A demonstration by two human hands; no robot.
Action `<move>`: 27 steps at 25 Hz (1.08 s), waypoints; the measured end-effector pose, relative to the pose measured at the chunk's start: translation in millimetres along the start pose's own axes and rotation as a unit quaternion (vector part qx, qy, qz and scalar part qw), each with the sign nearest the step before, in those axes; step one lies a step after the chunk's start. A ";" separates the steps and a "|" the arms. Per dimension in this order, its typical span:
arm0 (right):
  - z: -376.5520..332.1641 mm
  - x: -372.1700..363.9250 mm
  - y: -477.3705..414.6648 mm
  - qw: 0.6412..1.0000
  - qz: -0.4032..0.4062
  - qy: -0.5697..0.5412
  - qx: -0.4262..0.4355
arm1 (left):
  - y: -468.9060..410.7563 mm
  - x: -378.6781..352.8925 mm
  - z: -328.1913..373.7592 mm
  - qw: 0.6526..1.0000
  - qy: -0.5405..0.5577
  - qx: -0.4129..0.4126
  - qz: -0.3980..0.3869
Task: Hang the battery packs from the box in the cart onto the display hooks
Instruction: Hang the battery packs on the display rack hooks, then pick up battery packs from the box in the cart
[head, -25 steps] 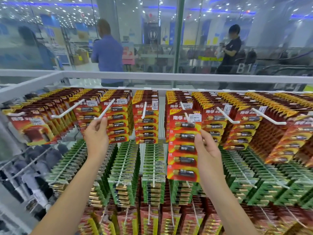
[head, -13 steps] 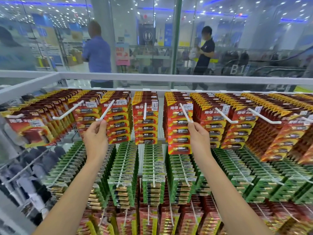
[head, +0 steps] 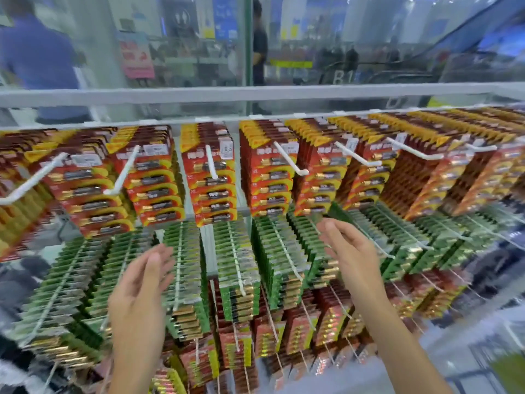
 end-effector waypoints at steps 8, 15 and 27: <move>66.9 147.4 98.6 0.978 0.163 0.004 -0.132 | 91.3 -101.5 -52.8 0.977 0.009 0.103 -0.188; 78.4 323.9 176.2 0.920 0.352 -0.057 -0.165 | 198.5 -260.6 -82.3 0.899 -0.019 0.180 -0.399; 96.9 515.3 289.5 0.801 0.574 -0.108 -0.131 | 413.7 -455.3 -60.9 0.771 -0.071 0.164 -0.612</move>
Point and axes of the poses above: each hand's wrist, its own y-axis away from the middle knuckle, its own x-axis out of the back of the hand, z = x × y, the point moved 2 cm from there along -y, towards the middle knuckle, and after that the axes turned 7 degrees about -y, right-handed, at the moved point
